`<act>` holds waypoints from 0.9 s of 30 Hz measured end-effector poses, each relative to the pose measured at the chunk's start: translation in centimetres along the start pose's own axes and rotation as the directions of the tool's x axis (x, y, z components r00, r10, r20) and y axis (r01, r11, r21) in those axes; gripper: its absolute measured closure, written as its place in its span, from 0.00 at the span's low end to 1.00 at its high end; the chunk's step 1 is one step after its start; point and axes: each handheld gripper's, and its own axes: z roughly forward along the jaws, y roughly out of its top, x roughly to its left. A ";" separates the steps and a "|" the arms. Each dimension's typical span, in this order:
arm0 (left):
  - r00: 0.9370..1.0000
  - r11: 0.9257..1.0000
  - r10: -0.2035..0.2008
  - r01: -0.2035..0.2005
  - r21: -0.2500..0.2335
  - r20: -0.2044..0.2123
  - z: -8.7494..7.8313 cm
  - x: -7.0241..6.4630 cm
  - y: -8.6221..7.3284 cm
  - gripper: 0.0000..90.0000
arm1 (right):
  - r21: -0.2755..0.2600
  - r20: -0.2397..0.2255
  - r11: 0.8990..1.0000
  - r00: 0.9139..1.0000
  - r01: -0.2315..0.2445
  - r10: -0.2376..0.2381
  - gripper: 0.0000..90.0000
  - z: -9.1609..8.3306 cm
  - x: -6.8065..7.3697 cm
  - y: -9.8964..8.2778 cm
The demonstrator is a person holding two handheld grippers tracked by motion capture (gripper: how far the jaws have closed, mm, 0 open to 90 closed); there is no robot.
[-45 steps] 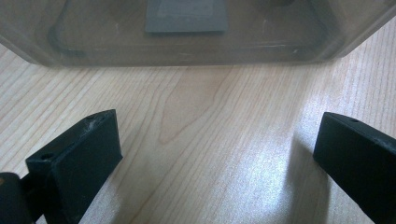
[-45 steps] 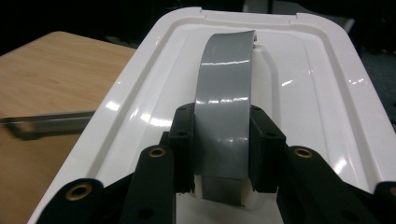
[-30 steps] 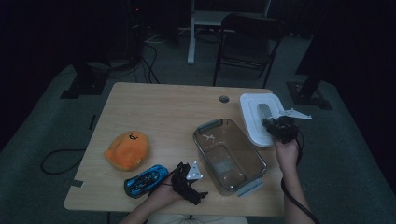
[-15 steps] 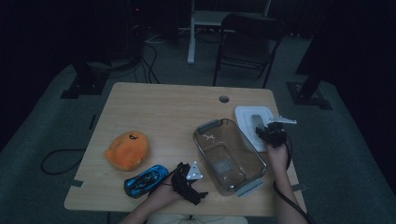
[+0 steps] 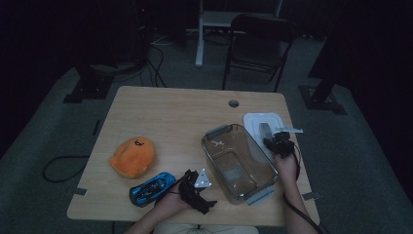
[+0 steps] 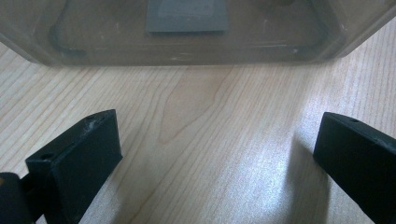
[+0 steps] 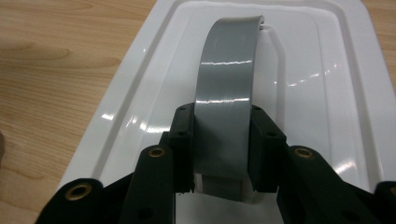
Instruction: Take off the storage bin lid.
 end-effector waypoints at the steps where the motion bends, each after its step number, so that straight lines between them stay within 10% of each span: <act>1: 1.000 1.000 -0.003 0.003 -0.001 -0.001 0.0 0.0 0.0 0.01 | 0.002 -0.012 1.000 1.000 -0.009 0.009 0.72 -0.1 -0.1 0.0; 11: 1.000 1.000 -0.023 0.023 0.001 -0.004 0.0 -0.1 0.2 0.01 | -0.013 -0.067 1.000 0.998 -0.006 0.005 0.12 -3.1 -0.7 -0.3; 19: 0.990 0.993 -0.114 0.114 -0.008 -0.078 -1.1 1.4 1.6 0.01 | -0.050 -0.110 0.997 0.992 0.061 -0.066 0.14 -5.7 -1.6 -2.4; 27: 0.981 0.989 -0.142 0.144 0.010 -0.135 -1.7 3.3 3.1 0.02 | 0.021 -0.160 0.996 0.984 0.089 -0.084 0.14 -6.2 -1.2 -4.3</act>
